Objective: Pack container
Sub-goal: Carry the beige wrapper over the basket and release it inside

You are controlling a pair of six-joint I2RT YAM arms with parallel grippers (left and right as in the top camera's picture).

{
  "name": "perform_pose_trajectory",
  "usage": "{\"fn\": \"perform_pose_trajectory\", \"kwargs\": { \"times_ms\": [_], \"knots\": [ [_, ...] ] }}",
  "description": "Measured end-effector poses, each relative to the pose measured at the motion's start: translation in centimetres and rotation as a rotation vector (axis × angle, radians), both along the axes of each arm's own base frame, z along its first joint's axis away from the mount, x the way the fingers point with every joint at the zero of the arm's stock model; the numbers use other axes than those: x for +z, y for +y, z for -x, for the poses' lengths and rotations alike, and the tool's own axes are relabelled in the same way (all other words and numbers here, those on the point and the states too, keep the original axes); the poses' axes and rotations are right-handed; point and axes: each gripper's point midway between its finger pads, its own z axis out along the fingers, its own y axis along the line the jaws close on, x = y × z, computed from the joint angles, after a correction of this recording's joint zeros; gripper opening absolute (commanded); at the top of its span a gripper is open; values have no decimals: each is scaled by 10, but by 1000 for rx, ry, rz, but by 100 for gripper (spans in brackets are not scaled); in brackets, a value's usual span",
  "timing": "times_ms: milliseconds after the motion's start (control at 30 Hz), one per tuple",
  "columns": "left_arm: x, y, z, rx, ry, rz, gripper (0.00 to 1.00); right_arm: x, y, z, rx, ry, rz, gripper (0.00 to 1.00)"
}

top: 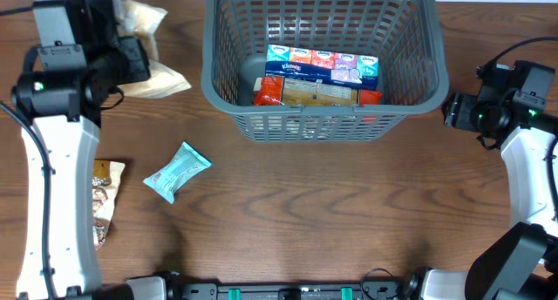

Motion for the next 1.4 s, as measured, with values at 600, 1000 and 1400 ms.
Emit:
{"fn": "perform_pose_trajectory", "kwargs": {
  "times_ms": [600, 1000, 1400],
  "knots": [
    [17, -71, 13, -252, -69, -94, 6, -7, -76, 37, -336, 36, -19, 72],
    [27, -83, 21, -317, -111, -167, 6, -12, -75, 39, -336, 55, -27, 72],
    [64, -109, 12, -400, -288, -236, 6, -15, -71, 45, -335, 84, -38, 71]
  ]
}}
